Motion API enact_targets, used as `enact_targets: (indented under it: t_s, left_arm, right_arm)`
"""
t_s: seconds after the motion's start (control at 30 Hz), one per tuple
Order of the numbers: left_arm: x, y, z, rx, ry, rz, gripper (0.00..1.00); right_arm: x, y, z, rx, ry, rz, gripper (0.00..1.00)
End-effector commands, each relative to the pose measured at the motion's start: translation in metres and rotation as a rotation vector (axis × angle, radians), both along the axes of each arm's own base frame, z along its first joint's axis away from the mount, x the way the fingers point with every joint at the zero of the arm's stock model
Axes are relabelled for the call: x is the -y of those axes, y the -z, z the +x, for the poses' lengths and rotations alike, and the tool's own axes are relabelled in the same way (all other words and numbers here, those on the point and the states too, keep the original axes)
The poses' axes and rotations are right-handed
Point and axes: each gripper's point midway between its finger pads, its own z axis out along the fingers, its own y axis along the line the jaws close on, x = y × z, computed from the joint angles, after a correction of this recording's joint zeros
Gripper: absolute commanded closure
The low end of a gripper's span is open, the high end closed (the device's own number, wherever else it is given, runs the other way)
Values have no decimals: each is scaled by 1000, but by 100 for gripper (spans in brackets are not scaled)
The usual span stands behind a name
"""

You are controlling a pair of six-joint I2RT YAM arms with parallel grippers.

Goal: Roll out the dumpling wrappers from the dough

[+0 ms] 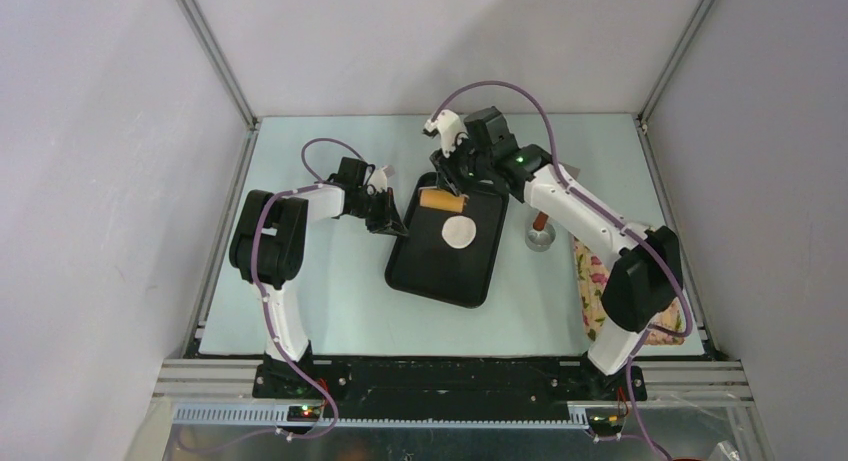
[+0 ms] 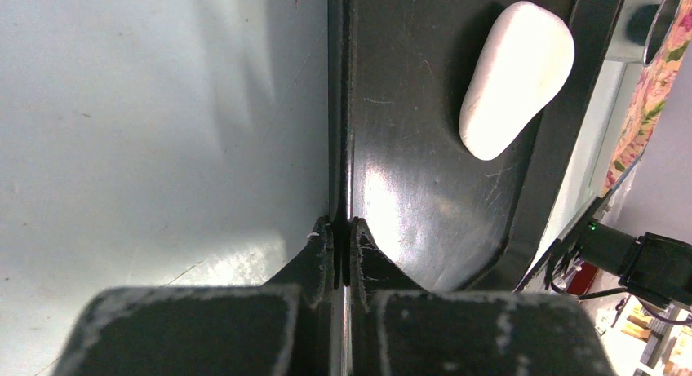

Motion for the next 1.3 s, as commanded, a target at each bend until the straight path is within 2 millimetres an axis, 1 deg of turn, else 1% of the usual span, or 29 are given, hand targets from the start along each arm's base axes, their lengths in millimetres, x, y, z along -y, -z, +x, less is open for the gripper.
enact_targets:
  t_s: [0.0, 0.07, 0.1, 0.13, 0.17, 0.2, 0.23, 0.3, 0.37, 0.47, 0.7, 0.87, 1.03, 1.1, 1.17, 1.23, 1.27]
  left_arm:
    - [-18, 28, -20, -109, -19, 95, 100]
    - [-18, 28, -20, -110, -18, 95, 100]
    - [-18, 28, -20, -110, -18, 94, 100]
    - [-18, 28, -20, -109, -17, 94, 100]
    - [-18, 28, -21, -109, -17, 94, 100]
    - [-18, 28, -20, -109, -18, 94, 100]
    - [-18, 28, -20, -109, -17, 95, 100]
    - [-18, 28, -21, -109, -17, 94, 100]
    - [-18, 28, -21, -109, -15, 93, 100]
    - [-18, 28, -21, -109, -16, 93, 100]
    - [-18, 28, -20, -109, -17, 90, 100]
    - [-18, 28, -21, -110, -15, 89, 100]
    - [-18, 28, -21, -111, -16, 89, 100]
    - [-18, 27, -21, -110, -17, 88, 100]
    - [-18, 27, -20, -110, -18, 88, 100]
    - [-18, 27, -21, -111, -18, 88, 100]
    - [-18, 28, -21, -112, -18, 89, 100]
  right_arm:
    - [11, 1, 7, 73, 0, -50, 100]
    - [18, 26, 7, 61, 4, -99, 100]
    - [19, 30, 9, 70, 5, -109, 100]
    - [20, 43, 7, 50, 1, -127, 100]
    - [20, 48, 7, 46, -5, -131, 100]
    - [21, 61, 4, 24, -11, -148, 100]
    - [22, 67, 3, 14, -12, -155, 100]
    - [26, 87, 3, -20, 1, -186, 100]
    - [30, 102, 1, -45, 7, -205, 100]
    - [34, 118, -7, -88, 1, -224, 100]
    - [36, 141, -33, -211, -10, -205, 100]
    - [37, 142, -55, -314, -9, -155, 100]
    - [41, 157, -80, -416, -25, -138, 100]
    - [42, 160, -86, -438, -30, -136, 100]
    - [42, 162, -91, -454, -38, -135, 100]
    - [40, 157, -92, -447, -50, -124, 100]
    - [39, 149, -91, -427, -57, -110, 100]
